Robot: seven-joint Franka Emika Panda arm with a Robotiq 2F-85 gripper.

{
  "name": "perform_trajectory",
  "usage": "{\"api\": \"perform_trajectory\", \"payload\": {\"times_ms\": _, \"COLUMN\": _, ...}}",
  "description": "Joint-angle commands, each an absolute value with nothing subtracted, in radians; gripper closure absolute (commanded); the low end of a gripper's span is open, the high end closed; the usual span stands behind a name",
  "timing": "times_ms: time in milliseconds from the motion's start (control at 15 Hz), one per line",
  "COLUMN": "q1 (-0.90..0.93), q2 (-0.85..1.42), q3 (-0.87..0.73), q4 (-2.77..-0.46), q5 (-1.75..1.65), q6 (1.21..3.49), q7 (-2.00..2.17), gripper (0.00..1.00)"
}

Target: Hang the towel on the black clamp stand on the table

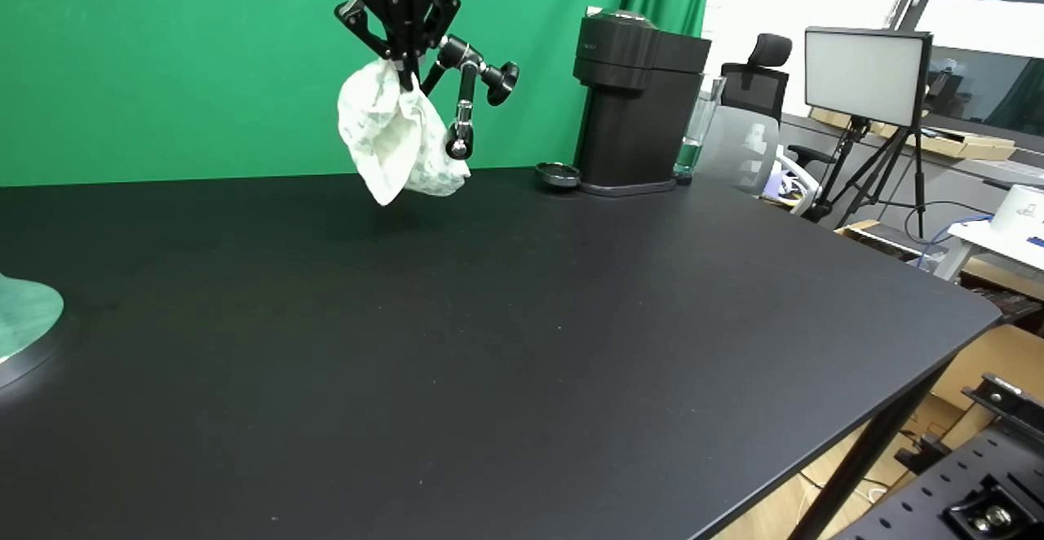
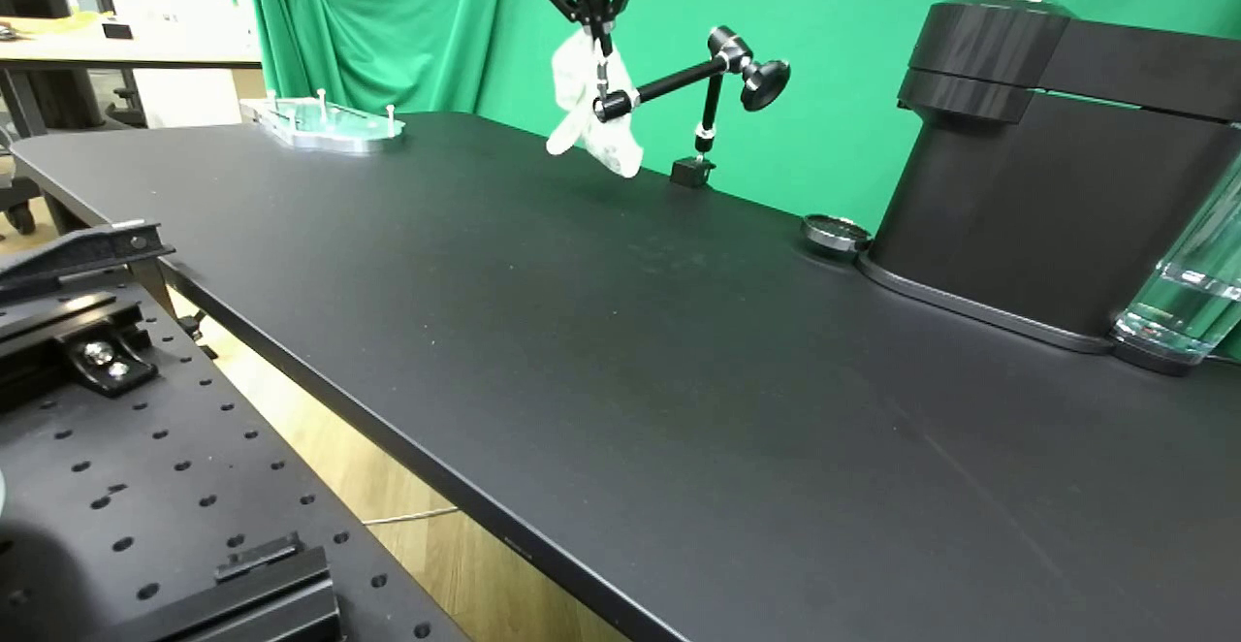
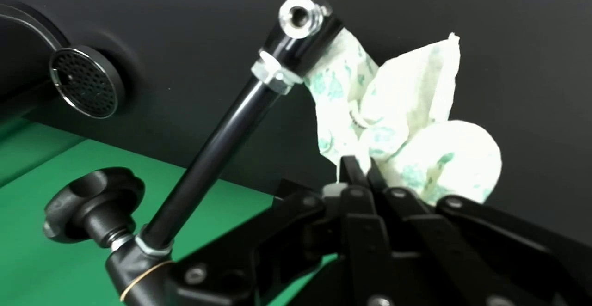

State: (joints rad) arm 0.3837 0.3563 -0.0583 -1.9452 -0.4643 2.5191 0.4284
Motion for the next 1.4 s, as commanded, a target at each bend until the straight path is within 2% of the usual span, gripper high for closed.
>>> {"api": "perform_trajectory", "payload": {"times_ms": 0, "q1": 0.377, "q2": 0.301, "q3": -0.079, "q4": -1.957, "q5": -0.524, "q6": 2.463, "q7": 0.540, "gripper": 0.99}}
{"api": "perform_trajectory", "payload": {"times_ms": 867, "q1": 0.278, "q2": 0.042, "q3": 0.006, "q4": -2.151, "q5": -0.532, "q6": 2.330, "q7": 0.664, "gripper": 0.99}}
{"api": "perform_trajectory", "payload": {"times_ms": 1333, "q1": 0.203, "q2": -0.003, "q3": 0.068, "q4": -2.133, "q5": -0.591, "q6": 2.322, "q7": 0.702, "gripper": 0.99}}
